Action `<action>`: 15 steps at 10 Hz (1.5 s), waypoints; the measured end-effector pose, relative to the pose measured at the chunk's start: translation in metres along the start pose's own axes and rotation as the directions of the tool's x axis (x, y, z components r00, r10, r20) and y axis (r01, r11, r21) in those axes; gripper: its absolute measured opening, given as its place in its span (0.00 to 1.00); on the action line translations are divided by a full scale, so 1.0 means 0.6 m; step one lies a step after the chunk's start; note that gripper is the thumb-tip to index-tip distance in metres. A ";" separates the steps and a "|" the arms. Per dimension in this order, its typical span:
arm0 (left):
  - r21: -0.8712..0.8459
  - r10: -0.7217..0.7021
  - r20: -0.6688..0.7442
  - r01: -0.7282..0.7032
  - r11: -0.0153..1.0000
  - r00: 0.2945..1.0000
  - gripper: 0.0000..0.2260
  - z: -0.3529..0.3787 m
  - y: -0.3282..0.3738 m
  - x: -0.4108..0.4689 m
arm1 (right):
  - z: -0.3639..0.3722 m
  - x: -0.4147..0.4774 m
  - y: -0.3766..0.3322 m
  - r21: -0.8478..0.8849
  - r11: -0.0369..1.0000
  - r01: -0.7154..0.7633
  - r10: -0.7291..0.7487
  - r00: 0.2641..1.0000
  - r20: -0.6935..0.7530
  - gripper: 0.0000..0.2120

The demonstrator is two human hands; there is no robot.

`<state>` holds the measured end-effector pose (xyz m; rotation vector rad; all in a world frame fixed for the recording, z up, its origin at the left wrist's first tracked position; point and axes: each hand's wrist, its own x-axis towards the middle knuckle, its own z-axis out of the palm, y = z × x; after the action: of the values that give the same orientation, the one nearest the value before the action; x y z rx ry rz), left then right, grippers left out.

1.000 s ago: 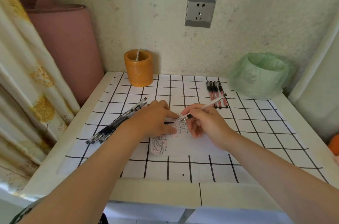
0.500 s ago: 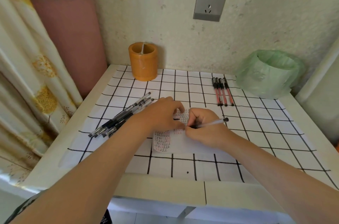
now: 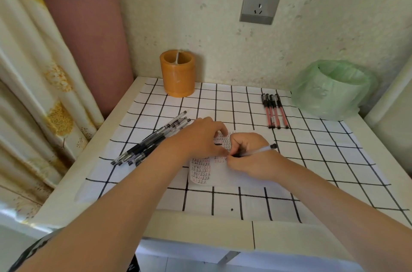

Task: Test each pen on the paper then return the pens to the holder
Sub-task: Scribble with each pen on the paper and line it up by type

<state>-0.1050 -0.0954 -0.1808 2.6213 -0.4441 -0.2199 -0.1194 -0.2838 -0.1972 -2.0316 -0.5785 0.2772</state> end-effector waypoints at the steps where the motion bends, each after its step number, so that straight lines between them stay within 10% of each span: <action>1: 0.011 0.001 -0.002 -0.001 1.000 1.000 0.23 0.000 0.001 -0.001 | 0.001 -0.002 0.002 0.015 1.000 -0.008 0.009 1.000 -0.021 0.14; 15: 0.014 -0.012 0.005 0.012 1.000 1.000 0.24 0.001 0.002 -0.004 | 0.002 -0.009 0.002 0.041 0.999 0.009 -0.008 1.000 -0.009 0.10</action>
<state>-0.1077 -0.0957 -0.1805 2.6378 -0.4330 -0.2280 -0.1239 -0.2862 -0.1990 -1.9898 -0.5716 0.2731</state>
